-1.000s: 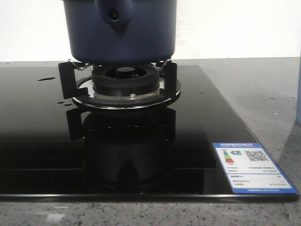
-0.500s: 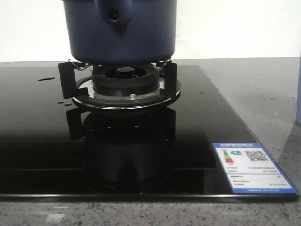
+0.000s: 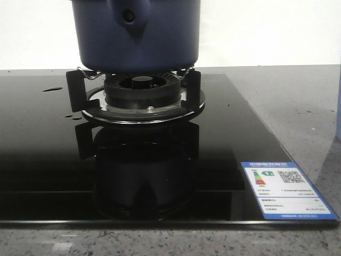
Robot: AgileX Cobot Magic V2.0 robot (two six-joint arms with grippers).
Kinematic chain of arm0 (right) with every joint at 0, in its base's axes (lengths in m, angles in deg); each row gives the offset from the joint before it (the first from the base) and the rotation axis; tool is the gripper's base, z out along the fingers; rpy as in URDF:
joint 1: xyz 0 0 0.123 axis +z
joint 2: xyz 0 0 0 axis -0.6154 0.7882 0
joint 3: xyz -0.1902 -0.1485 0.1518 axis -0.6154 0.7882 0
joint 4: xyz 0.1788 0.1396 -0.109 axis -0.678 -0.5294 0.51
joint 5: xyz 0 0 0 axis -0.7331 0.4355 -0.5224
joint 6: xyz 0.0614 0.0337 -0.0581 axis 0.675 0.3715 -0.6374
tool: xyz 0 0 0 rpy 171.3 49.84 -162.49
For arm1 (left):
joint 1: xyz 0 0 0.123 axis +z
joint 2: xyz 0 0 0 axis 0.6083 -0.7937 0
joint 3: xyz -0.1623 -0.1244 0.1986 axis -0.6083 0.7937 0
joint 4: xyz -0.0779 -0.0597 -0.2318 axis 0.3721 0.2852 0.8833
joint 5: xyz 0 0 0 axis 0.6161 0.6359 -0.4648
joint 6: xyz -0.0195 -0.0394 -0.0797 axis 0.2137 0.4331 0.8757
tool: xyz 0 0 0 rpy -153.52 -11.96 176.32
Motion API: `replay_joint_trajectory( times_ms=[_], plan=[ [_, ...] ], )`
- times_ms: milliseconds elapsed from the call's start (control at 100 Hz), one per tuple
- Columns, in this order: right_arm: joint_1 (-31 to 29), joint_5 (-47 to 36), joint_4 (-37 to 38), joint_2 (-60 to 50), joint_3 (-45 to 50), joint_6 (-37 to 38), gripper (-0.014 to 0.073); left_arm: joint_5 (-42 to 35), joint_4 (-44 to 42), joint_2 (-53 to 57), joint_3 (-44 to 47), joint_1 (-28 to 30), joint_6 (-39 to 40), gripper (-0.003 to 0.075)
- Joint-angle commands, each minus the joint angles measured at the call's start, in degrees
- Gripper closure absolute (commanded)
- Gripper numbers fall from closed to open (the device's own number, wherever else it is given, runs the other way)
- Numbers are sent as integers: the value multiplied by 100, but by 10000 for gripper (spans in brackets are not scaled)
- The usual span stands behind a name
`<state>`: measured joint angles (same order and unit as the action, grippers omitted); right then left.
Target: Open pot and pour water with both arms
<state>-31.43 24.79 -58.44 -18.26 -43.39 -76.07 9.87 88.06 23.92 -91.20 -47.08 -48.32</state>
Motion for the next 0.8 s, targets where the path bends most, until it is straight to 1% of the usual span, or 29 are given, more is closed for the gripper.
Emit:
replay_joint_trajectory(
  times_ms=[0, 70, 210, 230, 410, 490, 550, 790],
  plan=[
    [-30, -407, -47, 72, -201, -60, 661, -659, -86, 260, 218, 8, 289, 739],
    [-30, -407, -47, 72, -201, -60, 661, -598, -86, 509, 442, 8, 312, 739],
    [-30, -407, -47, 72, -201, -60, 661, -98, -100, 903, 659, 34, 473, 739],
    [-30, -407, -47, 72, -201, -60, 661, 116, -123, 948, 659, 64, 520, 739],
    [-30, -407, -47, 72, -201, -60, 661, 1109, -598, 1263, 659, 556, 1199, 739],
    [-30, -407, -47, 72, -201, -60, 661, 1579, -841, 1430, 659, 806, 1211, 739],
    [-30, -407, -47, 72, -201, -60, 661, 1881, -842, 1417, 659, 922, 1211, 739],
    [-30, -407, -47, 72, -201, -60, 661, 1916, -819, 1417, 659, 1013, 1211, 739]
  ],
)
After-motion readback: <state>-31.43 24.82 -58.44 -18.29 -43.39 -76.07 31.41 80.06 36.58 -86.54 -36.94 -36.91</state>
